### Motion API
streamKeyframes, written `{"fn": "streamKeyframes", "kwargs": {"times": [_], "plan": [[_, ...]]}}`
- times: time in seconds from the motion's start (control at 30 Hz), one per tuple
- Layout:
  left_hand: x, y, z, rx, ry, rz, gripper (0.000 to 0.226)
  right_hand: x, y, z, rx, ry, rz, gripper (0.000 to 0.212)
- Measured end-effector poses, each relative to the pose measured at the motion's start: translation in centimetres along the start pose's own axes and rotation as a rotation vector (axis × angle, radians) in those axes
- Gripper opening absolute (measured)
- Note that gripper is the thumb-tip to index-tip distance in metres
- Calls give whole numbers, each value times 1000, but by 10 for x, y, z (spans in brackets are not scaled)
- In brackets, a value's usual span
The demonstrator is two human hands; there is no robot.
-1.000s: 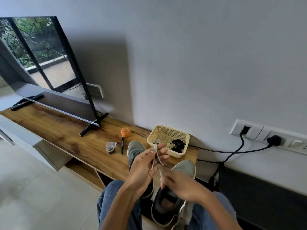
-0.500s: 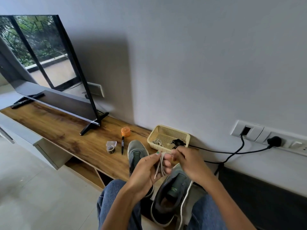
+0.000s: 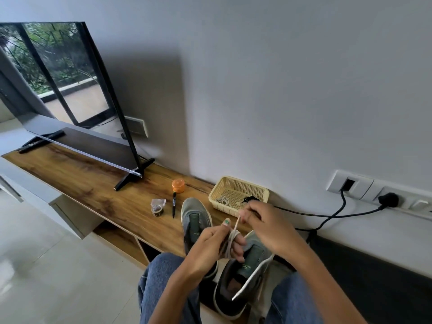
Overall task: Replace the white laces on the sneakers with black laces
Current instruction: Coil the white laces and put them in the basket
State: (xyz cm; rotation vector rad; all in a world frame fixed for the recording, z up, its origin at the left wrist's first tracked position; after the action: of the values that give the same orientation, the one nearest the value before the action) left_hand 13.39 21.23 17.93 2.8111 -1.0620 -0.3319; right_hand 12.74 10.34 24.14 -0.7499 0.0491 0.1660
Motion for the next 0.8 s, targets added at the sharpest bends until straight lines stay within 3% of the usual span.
{"fn": "streamKeyframes", "kwargs": {"times": [0.1, 0.23, 0.3, 0.37, 0.43, 0.5, 0.67, 0.8], "plan": [[-1, 5, -8, -219, 26, 11, 53, 4, 2, -20, 45, 51, -49, 31], [2, -10, -18, -605, 207, -107, 49, -3, 46, -28, 19, 96, 145, 33], [5, -21, -16, -509, 214, -189, 51, -12, 69, -20, -33, 94, 303, 31], [5, -27, -13, -233, 167, -250, 52, -18, 74, -7, -34, 70, 365, 29], [1, -25, -14, 58, 134, -240, 52, -17, 59, 3, -15, 72, 303, 24], [-3, -16, -13, 170, 105, -180, 54, -12, 35, 10, -70, 58, 191, 26], [-1, 3, -5, 94, 29, 0, 54, 5, 0, -1, -50, 47, 34, 28], [-1, 1, -9, -228, 73, -21, 43, 9, 0, -23, 38, 80, -6, 35]]}}
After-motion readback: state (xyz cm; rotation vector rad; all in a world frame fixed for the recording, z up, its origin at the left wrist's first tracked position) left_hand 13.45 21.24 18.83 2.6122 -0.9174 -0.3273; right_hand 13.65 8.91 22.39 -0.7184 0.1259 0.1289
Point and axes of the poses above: each hand's wrist, its own x-axis towards the middle knuckle, its own y-axis out of the palm, z = x × y, the point moved 9 cm from there along x, towards the middle knuckle, and after that the axes turned 11 degrees about z, right-handed, at the moved point
